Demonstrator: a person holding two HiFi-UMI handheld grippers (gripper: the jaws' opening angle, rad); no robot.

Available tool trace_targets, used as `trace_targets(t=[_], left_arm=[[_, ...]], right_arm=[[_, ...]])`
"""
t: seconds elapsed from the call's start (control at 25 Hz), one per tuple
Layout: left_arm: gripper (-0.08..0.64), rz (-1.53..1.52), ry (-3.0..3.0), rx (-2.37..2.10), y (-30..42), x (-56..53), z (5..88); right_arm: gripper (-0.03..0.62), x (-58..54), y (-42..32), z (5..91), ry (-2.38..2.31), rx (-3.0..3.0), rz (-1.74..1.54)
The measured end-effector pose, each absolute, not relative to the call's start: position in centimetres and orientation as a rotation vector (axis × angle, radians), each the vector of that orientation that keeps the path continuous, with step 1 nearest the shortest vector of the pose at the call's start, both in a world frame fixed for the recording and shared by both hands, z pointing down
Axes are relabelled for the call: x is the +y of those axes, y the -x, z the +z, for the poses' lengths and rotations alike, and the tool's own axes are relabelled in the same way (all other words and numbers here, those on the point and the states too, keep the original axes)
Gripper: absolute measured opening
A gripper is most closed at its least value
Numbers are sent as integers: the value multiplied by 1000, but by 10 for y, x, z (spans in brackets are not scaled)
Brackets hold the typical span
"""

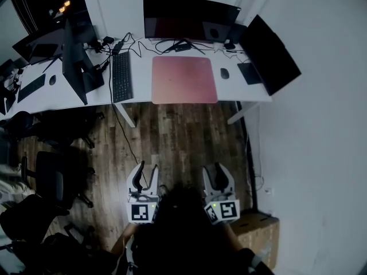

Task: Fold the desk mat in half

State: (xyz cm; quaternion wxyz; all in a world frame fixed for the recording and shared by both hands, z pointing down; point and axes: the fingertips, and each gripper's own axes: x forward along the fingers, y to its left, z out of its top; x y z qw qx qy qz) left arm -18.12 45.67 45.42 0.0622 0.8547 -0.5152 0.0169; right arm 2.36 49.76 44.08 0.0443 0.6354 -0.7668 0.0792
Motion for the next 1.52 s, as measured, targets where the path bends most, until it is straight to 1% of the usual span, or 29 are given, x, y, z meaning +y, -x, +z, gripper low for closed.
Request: trace_targets(t=[0.32,0.52,0.68,0.96,1.12,1.52], left_arm=[[164,103,-2599,-1521,182,433,471],[164,130,-2594,-1560,179,396,473],[164,89,-2579,-1599,168,354,465],[164,113,-2561,-1618,124,277,464],[164,70,-2518,-1639,94,243,459],[164,311,-2572,-1660,40,176,485]], right_arm=[[166,465,-15,450,-1942,-2345,275],[166,419,-19,458,-1911,-2364,262],[166,370,-33,454,-1884,-2403,233],[166,283,-72,456,-1807,-2404,232],[166,245,-93,457,-1759,-2426,315],[166,173,-142,502,-1615,-2372,333]])
